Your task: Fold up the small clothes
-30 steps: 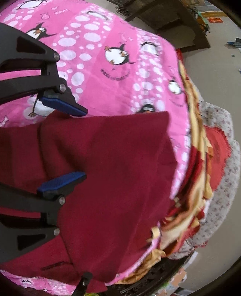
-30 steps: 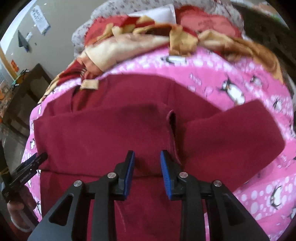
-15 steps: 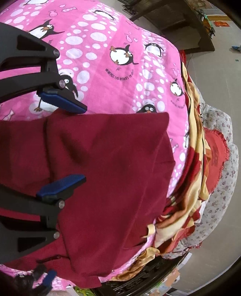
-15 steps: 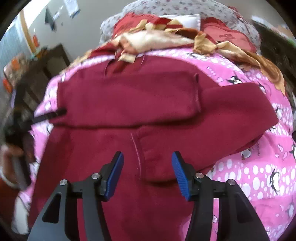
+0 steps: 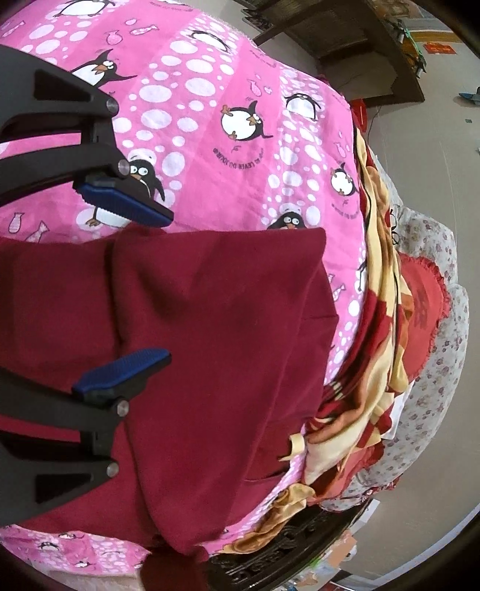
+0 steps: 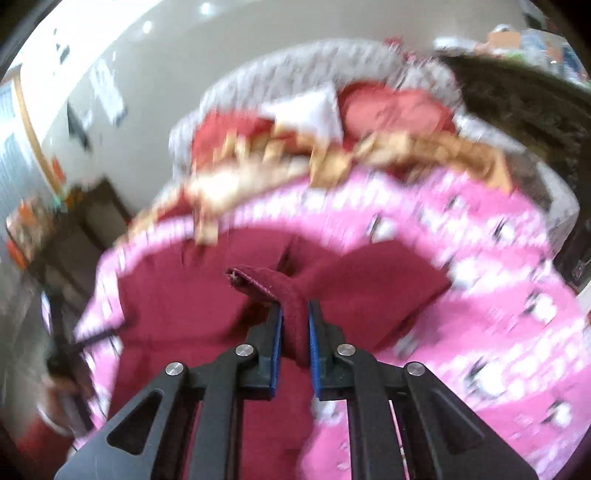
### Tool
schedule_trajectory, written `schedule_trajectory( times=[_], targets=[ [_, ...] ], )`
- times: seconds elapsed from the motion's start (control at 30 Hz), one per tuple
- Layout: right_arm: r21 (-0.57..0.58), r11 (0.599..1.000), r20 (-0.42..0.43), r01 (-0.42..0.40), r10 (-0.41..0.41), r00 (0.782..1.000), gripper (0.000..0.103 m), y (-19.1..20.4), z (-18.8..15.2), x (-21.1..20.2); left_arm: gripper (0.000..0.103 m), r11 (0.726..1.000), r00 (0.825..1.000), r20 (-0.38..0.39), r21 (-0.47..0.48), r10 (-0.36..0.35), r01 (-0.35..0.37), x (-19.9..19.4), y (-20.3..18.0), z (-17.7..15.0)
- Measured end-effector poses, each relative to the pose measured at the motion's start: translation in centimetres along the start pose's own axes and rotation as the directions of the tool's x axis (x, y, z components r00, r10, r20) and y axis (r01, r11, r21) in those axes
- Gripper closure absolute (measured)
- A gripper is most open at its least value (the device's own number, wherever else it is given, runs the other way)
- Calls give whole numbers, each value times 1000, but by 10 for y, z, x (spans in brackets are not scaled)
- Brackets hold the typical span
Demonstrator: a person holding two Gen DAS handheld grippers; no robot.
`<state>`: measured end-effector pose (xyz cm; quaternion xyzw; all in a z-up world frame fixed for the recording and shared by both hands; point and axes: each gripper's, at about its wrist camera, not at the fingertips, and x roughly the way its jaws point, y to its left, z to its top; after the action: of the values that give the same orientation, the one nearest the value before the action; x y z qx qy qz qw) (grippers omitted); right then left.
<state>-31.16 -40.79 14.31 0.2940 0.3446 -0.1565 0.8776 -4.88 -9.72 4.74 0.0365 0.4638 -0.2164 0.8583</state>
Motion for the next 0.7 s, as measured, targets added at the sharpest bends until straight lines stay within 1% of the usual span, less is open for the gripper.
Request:
schedule_trajectory(
  times=[0.03,0.1,0.17,0.23,0.3,0.33,0.4,0.43,0.47,0.53,0.57,0.63,0.7],
  targets=[
    [-1,1000,37,7,-7,999,76,-3,12,-12,31,1000,1000,3,1,-4,4,-2,-1,0],
    [-32,999,129,35,-31,991,76,-2,41,-40,31,1000,1000,9,5,-12,12,-5,-4,0],
    [-77,995,189,56,-41,981,76,7,64,-56,31,1000,1000,16,16,-18,18,-10,-7,1],
    [-132,989,228,72,-41,973,76,20,83,-66,31,1000,1000,23,22,-21,20,-13,-9,2],
    [-193,980,246,48,1,969,76,35,96,-74,31,999,999,35,26,-23,22,-18,-10,4],
    [-211,977,240,22,30,970,76,41,100,-76,31,999,999,39,26,-24,23,-21,-10,5],
    [-247,967,209,-58,111,972,76,56,105,-77,31,999,999,46,24,-26,24,-24,-8,6],
    [-286,953,192,-97,156,969,76,68,107,-76,31,999,998,49,23,-27,25,-26,-8,7],
    [-328,938,181,-115,182,967,76,79,106,-75,31,999,998,54,23,-28,27,-28,-7,8],
    [-445,886,161,-131,223,962,76,106,102,-72,31,999,998,64,24,-30,28,-33,-5,9],
    [-506,851,138,-144,244,960,76,122,100,-68,31,999,997,69,27,-30,28,-35,-4,10],
    [-570,797,76,-200,293,953,76,145,97,-59,31,999,996,83,31,-24,22,-41,0,11],
    [-608,742,-18,-282,342,940,76,172,93,-45,31,999,996,91,28,-19,16,-45,5,11]
  ],
)
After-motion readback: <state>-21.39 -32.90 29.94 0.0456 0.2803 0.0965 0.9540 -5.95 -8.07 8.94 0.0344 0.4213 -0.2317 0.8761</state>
